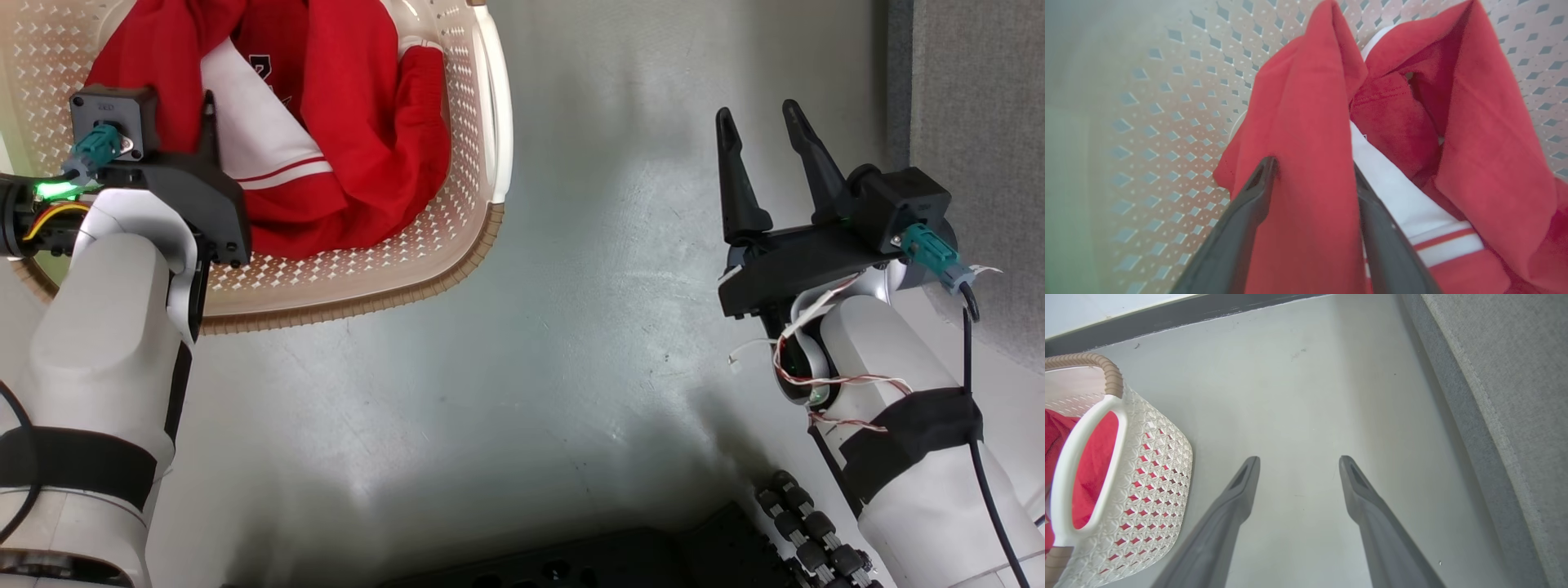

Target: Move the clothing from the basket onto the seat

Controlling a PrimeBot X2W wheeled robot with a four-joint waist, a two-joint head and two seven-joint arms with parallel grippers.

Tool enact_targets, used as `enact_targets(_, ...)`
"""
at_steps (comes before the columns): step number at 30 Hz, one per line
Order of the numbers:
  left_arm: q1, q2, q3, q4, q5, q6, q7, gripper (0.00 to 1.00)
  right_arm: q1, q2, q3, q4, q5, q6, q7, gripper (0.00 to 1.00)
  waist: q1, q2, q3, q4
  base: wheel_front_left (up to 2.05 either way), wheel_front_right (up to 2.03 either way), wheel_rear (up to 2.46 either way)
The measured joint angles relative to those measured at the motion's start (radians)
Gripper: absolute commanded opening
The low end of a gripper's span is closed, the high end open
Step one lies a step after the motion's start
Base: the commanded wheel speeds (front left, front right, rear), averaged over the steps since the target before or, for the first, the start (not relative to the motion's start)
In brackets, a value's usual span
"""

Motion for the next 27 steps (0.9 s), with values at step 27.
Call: enact_targets(27, 0.013, -0.081, -0.018, 0.053, -0.004, -0.019, -0.065, 0.0, 0.0, 0.008, -0.038, 0.035, -0.008, 0.009, 0.0, 1.0, -0.0001, 0.0, -0.108, 0.013, 0.0, 0.0, 0.0)
